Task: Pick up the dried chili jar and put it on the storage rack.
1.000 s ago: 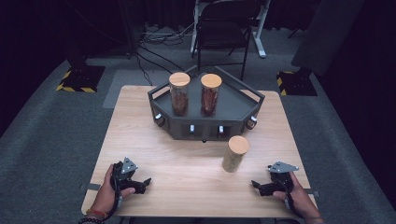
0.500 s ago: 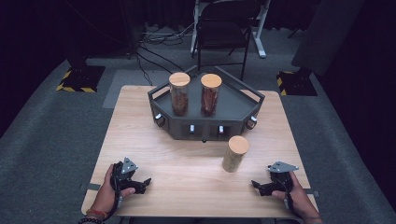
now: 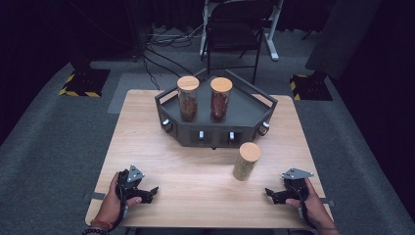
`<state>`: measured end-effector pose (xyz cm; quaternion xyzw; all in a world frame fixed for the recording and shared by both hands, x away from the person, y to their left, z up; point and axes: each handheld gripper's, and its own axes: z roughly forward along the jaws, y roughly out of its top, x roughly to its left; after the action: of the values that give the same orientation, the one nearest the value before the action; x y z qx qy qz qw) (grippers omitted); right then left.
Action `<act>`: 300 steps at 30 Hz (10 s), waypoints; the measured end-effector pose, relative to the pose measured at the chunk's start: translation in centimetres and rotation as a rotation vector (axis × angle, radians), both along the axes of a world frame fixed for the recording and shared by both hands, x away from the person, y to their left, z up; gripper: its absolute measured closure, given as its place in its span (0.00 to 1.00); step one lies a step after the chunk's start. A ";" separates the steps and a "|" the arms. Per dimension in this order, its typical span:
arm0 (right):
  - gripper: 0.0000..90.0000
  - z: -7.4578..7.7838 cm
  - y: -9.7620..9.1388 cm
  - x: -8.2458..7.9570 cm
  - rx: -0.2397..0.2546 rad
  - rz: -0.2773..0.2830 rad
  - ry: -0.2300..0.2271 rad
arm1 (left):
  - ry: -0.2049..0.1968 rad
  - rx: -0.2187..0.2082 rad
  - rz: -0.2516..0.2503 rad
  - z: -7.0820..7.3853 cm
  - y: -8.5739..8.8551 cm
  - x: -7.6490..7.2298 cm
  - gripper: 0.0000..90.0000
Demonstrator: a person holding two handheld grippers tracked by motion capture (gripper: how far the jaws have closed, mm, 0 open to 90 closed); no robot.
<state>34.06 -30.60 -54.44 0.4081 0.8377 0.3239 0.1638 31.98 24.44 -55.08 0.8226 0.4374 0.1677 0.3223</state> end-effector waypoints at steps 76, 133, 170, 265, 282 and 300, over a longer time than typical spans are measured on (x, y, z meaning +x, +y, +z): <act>0.04 4.2 7.9 1.9 0.039 0.123 -0.061 | 0.000 0.000 0.000 0.0 0.0 0.0 0.00; 0.27 5.9 9.6 3.0 0.113 0.047 -0.157 | 0.000 0.000 -0.002 0.0 0.0 0.0 0.00; 0.27 14.6 8.1 3.8 0.148 0.017 -0.181 | 0.000 0.000 -0.002 0.0 0.0 0.0 0.00; 0.27 20.8 13.7 15.6 0.057 -0.090 -0.183 | 0.001 0.001 -0.004 0.0 0.0 0.0 0.00; 0.27 19.3 13.4 16.9 0.052 -0.125 -0.157 | 0.001 0.001 -0.004 0.0 0.0 0.0 0.00; 0.27 17.6 13.1 17.2 0.075 -0.132 -0.139 | 0.001 0.001 -0.005 0.0 0.0 0.0 0.00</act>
<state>51.31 -17.47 -36.80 0.4447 0.7830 0.3710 0.2270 31.98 24.44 -55.06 0.8240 0.4355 0.1664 0.3221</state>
